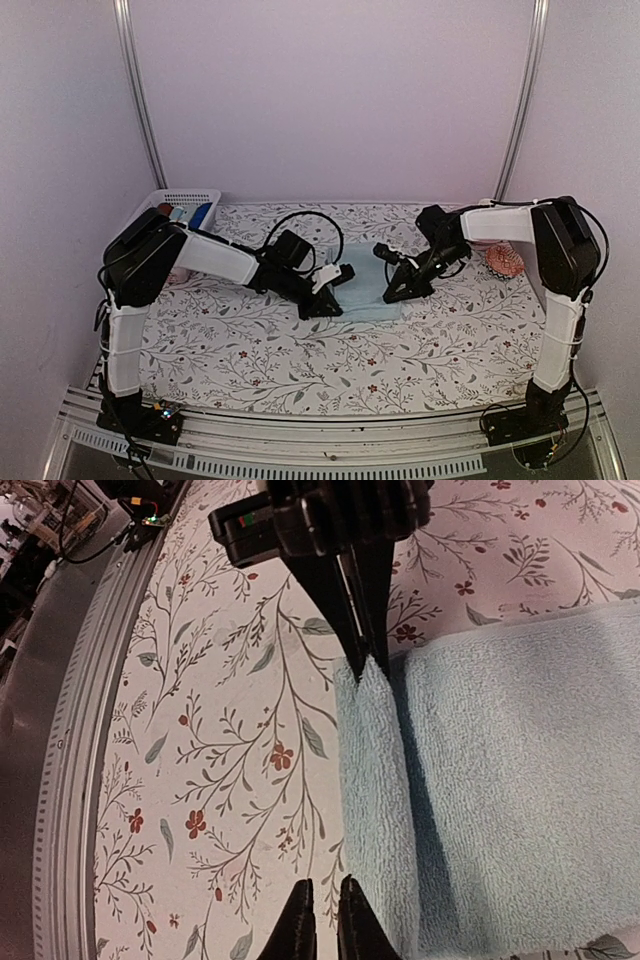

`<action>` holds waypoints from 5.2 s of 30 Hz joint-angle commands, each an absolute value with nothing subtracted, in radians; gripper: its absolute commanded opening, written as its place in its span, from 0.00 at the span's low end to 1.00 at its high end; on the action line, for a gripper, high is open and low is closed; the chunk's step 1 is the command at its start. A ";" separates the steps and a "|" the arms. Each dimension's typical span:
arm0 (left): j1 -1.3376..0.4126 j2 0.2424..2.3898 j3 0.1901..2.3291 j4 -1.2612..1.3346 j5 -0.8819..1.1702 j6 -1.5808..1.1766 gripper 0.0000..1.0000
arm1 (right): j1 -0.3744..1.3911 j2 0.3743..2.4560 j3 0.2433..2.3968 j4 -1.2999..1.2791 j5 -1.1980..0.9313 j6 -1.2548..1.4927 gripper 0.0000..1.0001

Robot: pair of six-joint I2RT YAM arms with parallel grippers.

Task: Roll the towels
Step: Roll the towel at the center of the board.

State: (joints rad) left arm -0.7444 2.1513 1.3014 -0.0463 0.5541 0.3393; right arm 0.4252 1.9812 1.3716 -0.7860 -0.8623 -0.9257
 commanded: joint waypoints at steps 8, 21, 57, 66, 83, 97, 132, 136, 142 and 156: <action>-0.712 2.200 1.301 -0.107 0.513 0.330 0.00 | 0.433 2.106 1.425 -0.807 -0.929 -0.899 0.09; -0.711 2.147 1.272 -0.095 0.511 0.318 0.24 | 0.427 2.175 1.441 -0.718 -0.824 -0.760 0.09; -1.001 1.945 1.018 0.242 0.005 0.844 0.46 | 0.422 2.209 1.470 -0.751 -0.784 -0.710 0.14; -1.022 2.034 1.071 0.212 -0.094 0.907 0.45 | 0.423 2.213 1.473 -0.762 -0.792 -0.715 0.14; -1.066 2.142 1.091 0.262 -0.331 0.986 0.28 | 0.422 2.227 1.486 -0.794 -0.816 -0.738 0.14; -1.041 2.106 1.134 0.158 -0.222 0.863 0.00 | 0.423 2.125 1.473 -0.833 -0.846 -0.825 0.25; -0.819 2.134 1.432 -0.376 0.540 0.580 0.00 | 0.649 1.497 0.626 0.118 -0.347 -1.218 0.77; -0.819 2.145 1.442 -0.387 0.548 0.580 0.00 | 0.685 1.571 0.663 0.138 -0.259 -1.175 0.69; -0.818 2.159 1.465 -0.408 0.563 0.586 0.00 | 0.724 1.635 0.686 0.181 -0.166 -1.139 0.61; -0.811 2.168 1.471 -0.441 0.569 0.595 0.00 | 0.745 1.690 0.763 0.040 -0.173 -1.108 0.21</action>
